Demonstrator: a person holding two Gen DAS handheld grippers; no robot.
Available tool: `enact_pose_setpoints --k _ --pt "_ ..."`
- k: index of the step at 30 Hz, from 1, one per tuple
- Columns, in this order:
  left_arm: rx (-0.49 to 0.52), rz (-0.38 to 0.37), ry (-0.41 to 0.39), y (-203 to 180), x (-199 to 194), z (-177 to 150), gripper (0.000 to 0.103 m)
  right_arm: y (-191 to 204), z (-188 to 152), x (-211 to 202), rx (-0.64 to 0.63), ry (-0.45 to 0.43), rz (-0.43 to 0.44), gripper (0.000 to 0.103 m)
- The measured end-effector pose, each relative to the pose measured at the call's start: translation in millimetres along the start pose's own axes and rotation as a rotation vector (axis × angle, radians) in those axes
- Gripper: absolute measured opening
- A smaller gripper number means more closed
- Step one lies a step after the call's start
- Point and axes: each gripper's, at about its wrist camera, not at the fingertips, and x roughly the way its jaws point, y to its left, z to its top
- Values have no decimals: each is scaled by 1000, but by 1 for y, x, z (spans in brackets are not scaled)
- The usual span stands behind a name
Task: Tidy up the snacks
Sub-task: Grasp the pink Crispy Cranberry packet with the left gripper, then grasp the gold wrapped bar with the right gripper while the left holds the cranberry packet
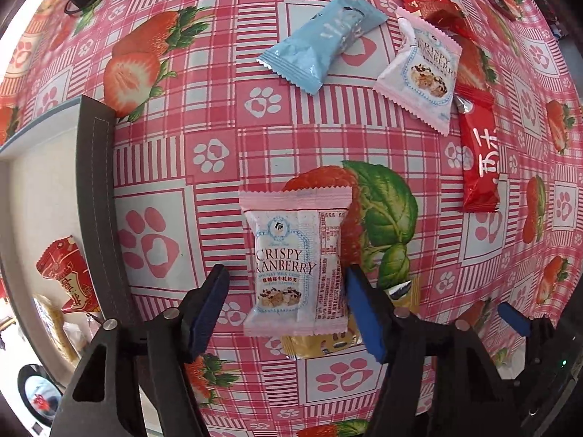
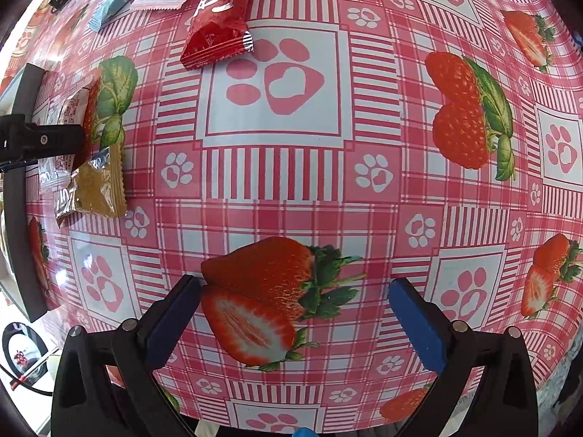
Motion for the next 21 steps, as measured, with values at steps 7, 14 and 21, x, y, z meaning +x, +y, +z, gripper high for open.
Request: enact_pose_setpoints --k 7,14,21 --pt "-27 -56 -36 43 -9 -27 45 -1 1 1 6 24 0 103" --pt "-17 0 -33 64 0 -75 45 8 30 -12 190 39 196 103" --pt "-6 9 -37 74 4 -99 49 63 62 -19 205 29 255 103"
